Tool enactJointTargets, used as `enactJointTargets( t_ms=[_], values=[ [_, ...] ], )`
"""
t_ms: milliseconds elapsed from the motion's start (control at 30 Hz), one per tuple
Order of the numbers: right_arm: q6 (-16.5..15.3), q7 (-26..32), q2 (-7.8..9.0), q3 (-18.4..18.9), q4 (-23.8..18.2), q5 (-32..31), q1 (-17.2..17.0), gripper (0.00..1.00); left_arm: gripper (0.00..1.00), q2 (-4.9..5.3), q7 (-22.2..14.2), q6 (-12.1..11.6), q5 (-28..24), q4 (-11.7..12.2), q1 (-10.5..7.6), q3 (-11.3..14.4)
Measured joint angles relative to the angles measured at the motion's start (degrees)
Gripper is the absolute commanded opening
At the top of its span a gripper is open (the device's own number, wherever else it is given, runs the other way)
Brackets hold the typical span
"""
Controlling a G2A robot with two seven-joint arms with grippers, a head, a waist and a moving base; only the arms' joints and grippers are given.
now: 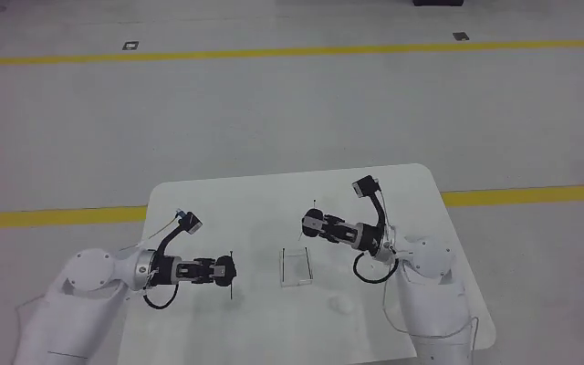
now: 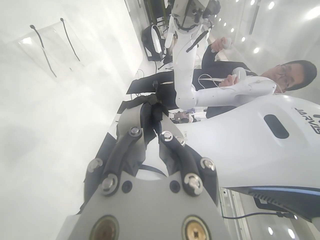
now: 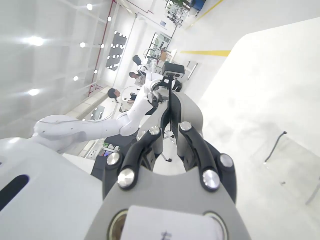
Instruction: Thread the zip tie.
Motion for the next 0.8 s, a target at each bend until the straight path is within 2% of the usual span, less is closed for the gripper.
enactJointTargets(
  t_ms=[800],
  values=[
    [0.0, -0.1, -0.03, 0.0, 0.0, -0.7, 0.0, 0.0, 0.0, -0.04, 0.0, 0.0, 0.0, 0.0, 0.04, -0.1]
  ],
)
